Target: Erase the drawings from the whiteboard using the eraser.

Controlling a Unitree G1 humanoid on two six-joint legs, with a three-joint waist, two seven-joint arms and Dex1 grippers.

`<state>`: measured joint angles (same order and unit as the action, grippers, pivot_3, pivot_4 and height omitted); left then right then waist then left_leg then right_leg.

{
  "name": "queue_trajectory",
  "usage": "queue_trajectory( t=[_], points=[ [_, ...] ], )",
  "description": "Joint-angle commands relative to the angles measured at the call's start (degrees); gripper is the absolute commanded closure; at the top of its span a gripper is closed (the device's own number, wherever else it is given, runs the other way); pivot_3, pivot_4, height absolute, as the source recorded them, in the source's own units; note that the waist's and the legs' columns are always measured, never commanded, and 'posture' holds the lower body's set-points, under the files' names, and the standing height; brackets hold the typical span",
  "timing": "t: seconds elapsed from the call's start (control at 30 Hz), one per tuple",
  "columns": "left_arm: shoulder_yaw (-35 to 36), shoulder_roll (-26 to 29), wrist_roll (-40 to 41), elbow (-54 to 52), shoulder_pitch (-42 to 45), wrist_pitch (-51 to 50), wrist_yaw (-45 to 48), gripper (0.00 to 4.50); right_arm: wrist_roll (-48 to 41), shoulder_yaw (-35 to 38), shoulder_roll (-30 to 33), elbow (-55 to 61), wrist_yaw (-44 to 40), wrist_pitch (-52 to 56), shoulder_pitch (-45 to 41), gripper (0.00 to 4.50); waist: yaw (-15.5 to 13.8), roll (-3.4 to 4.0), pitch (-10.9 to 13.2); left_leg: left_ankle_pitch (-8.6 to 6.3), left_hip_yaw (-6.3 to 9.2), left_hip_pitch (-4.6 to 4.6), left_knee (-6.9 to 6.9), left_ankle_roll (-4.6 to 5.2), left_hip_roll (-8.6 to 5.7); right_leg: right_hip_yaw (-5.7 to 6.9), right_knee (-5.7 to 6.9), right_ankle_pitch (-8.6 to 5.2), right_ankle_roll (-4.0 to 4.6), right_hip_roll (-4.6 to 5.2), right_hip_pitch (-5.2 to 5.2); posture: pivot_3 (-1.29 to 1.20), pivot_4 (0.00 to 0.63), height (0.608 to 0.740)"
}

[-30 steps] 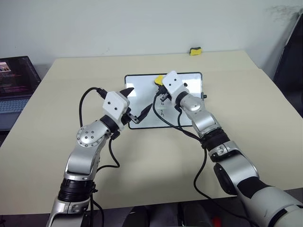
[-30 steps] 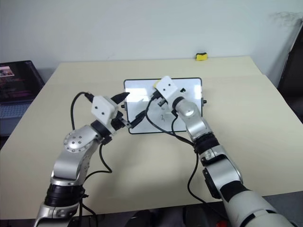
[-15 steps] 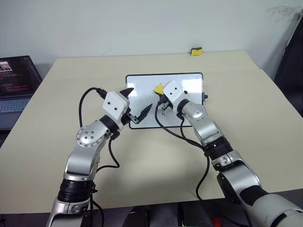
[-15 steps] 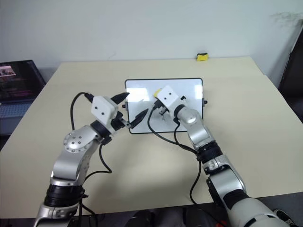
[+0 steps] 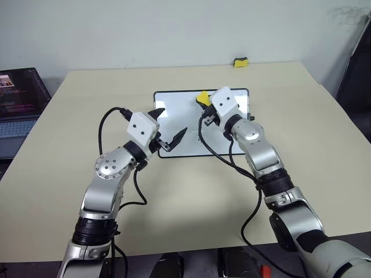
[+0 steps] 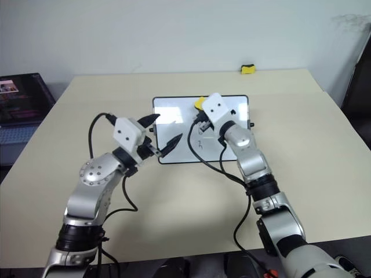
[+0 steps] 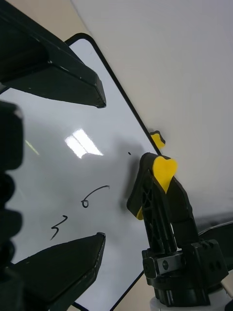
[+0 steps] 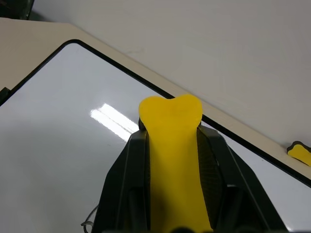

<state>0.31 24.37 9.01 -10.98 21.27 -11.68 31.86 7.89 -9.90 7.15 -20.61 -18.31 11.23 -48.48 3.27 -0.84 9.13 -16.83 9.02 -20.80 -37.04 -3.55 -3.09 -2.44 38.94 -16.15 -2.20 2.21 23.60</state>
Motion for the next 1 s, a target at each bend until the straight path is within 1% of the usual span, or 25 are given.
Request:
queue_trajectory(
  t=[0.03,0.17,0.33,0.8,1.0],
  points=[
    [-0.1,-0.4,0.5,-0.7,1.5,1.8,0.3,0.00,2.3,-1.1,0.6,-4.6,1.0,-1.3,-3.8,3.52,0.0,0.00,0.0,0.00,0.00,0.00,0.00,0.00,0.00,0.00,0.00,0.00,0.00,0.00,0.00,0.00,0.150,0.740],
    [0.0,-0.3,0.4,-0.7,1.2,2.0,0.4,0.00,4.5,-2.8,1.0,-11.4,1.7,-4.0,-6.9,3.52,0.2,0.00,0.0,0.00,-0.04,0.02,0.01,0.00,0.01,-0.03,0.01,0.00,0.00,0.00,0.01,0.00,0.150,0.740],
    [0.7,0.1,0.4,-1.6,0.3,1.9,0.2,0.00,5.3,-3.5,0.6,-15.5,1.2,-5.8,-8.8,3.52,0.2,0.00,0.0,0.00,-0.03,0.06,-0.02,0.00,0.01,-0.03,0.05,0.00,0.00,0.00,-0.04,0.00,0.150,0.740],
    [1.0,0.2,0.3,-2.5,-0.7,1.8,-0.3,0.00,5.8,-4.7,-4.0,-16.7,0.9,-7.0,-10.3,3.52,1.2,0.00,0.0,0.01,-0.03,0.13,-0.02,-0.01,0.03,-0.04,0.10,0.02,0.02,-0.02,-0.07,0.00,0.150,0.740],
    [0.9,0.1,0.4,-2.4,-0.7,1.8,-0.3,0.00,4.6,-3.4,-3.1,-13.6,0.4,-6.3,-8.7,3.52,1.3,0.00,0.0,0.01,0.02,0.07,-0.01,-0.01,0.01,-0.02,0.05,0.01,0.02,-0.01,-0.04,0.00,0.150,0.740]
  ],
)
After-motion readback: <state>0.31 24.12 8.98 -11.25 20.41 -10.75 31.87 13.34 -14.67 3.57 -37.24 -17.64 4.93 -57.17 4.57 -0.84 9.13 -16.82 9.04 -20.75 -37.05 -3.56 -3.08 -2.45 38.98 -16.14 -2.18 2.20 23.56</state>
